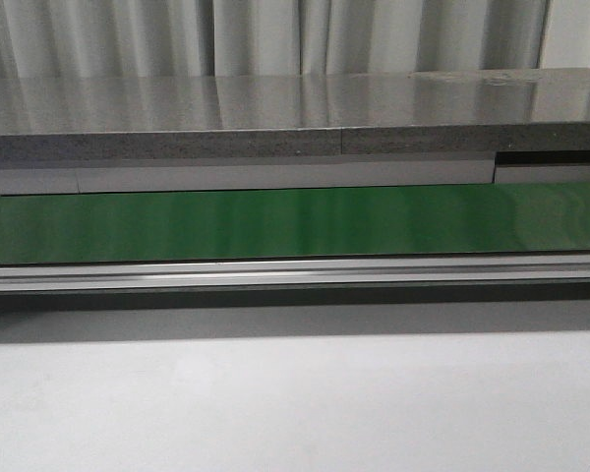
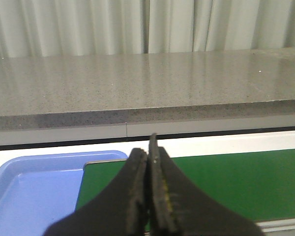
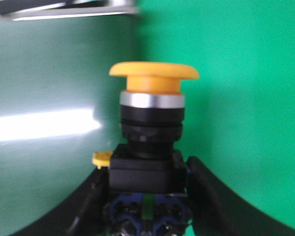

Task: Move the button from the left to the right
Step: 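Carry the button with the right gripper into the green bin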

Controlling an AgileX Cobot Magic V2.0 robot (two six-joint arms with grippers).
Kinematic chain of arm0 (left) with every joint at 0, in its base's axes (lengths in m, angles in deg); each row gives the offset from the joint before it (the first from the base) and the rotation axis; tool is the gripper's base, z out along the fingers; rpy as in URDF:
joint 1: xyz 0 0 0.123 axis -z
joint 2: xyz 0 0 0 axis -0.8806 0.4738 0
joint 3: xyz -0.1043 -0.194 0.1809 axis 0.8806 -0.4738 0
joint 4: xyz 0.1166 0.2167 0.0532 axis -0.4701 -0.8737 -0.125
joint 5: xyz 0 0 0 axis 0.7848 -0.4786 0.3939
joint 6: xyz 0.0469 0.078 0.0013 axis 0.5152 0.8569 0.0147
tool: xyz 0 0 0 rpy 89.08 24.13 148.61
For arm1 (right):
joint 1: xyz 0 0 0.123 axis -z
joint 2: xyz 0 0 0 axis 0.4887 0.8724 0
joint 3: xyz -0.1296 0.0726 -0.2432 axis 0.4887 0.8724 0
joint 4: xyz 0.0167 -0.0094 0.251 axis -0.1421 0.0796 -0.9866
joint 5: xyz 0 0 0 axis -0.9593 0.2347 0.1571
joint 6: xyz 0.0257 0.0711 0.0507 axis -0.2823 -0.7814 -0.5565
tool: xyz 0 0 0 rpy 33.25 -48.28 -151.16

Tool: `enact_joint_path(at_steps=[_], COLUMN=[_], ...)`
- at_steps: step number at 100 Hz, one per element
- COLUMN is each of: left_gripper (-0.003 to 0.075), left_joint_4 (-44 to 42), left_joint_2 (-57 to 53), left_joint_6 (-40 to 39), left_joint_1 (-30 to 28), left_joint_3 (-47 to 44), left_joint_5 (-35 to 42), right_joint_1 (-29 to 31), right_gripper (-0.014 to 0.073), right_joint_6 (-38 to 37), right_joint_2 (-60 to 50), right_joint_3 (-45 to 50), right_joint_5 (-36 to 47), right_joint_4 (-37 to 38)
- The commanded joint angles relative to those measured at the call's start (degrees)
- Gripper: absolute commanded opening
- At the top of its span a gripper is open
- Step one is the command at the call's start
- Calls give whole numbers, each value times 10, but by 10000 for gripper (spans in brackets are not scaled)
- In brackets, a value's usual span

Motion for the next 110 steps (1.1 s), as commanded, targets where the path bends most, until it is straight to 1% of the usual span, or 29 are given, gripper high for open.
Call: enact_joint_path(at_steps=[1, 13, 36, 48, 58, 83, 93, 101, 110], left_gripper=[-21, -21, -21, -21, -21, -21, -21, -21, -21], left_joint_4=[5, 5, 5, 5, 5, 5, 5, 5, 5], left_joint_2=[4, 4, 4, 4, 4, 4, 4, 4, 4], left_joint_6=[-3, -3, -3, -3, -3, -3, -3, -3, -3], left_joint_1=[4, 4, 4, 4, 4, 4, 4, 4, 4], left_joint_3=[16, 16, 16, 16, 16, 16, 16, 16, 16], left_joint_5=[42, 42, 42, 42, 42, 42, 42, 42, 42], right_joint_1=[27, 43, 44, 44, 44, 44, 44, 44, 44], right_gripper=[178, 179, 180, 195, 224, 331, 417, 511, 570], right_joint_6=[0, 0, 0, 0, 0, 0, 0, 0, 0], right_joint_2=[-20, -8, 39, 55, 63, 72, 72, 72, 72], right_joint_3=[-18, -18, -18, -18, -18, -18, -18, -18, -18], right_joint_5=[39, 54, 59, 60, 61, 72, 78, 79, 81], right_joint_4=[5, 5, -2, -10, -20, -33, -33, -33, -34])
